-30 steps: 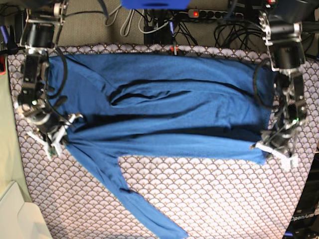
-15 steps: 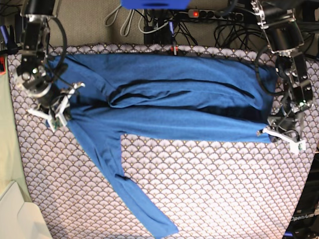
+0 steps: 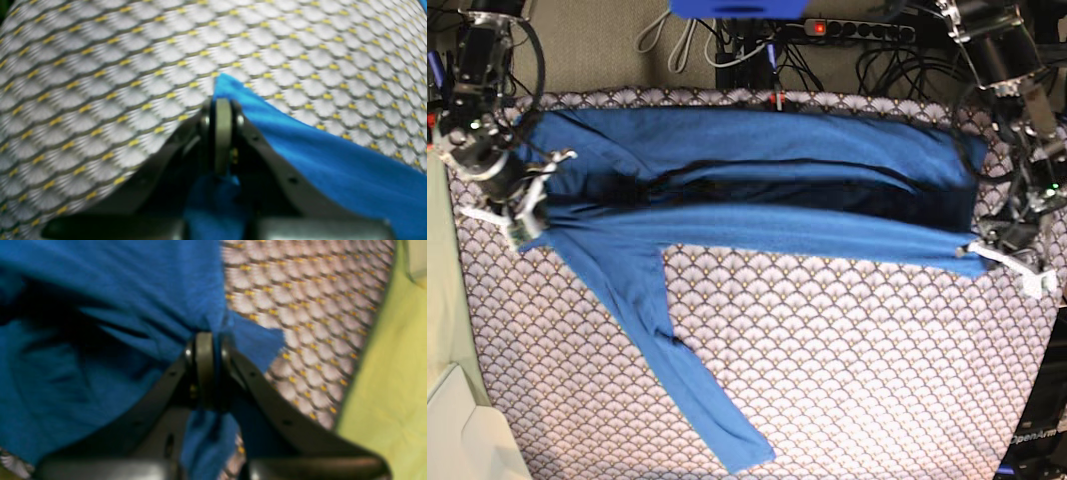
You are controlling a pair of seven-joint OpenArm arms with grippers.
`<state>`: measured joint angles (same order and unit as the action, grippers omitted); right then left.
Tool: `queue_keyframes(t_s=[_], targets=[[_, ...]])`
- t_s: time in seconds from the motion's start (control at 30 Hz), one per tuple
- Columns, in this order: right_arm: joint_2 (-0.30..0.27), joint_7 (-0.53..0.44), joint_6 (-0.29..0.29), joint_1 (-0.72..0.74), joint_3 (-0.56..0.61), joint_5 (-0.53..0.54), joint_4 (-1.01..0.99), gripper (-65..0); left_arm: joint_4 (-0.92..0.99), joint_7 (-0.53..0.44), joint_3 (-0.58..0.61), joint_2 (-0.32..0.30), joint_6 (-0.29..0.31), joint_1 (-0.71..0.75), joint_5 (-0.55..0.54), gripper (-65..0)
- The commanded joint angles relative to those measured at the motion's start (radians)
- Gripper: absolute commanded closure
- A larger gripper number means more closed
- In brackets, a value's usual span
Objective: Fold the T-shirt properly
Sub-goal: 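Fold the grasped edges over toward the collar fold with both grippers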
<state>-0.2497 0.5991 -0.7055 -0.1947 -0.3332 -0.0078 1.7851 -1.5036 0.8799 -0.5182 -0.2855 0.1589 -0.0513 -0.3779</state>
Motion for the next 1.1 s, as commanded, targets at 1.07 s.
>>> queue_keyframes(t_s=[1.07], targets=[[-0.01,-0.021,0.007,-0.099,-0.002,0.002,0.011,0.0,-0.009,-0.009,0.002,-0.014,0.001,0.103,0.003,-0.3]])
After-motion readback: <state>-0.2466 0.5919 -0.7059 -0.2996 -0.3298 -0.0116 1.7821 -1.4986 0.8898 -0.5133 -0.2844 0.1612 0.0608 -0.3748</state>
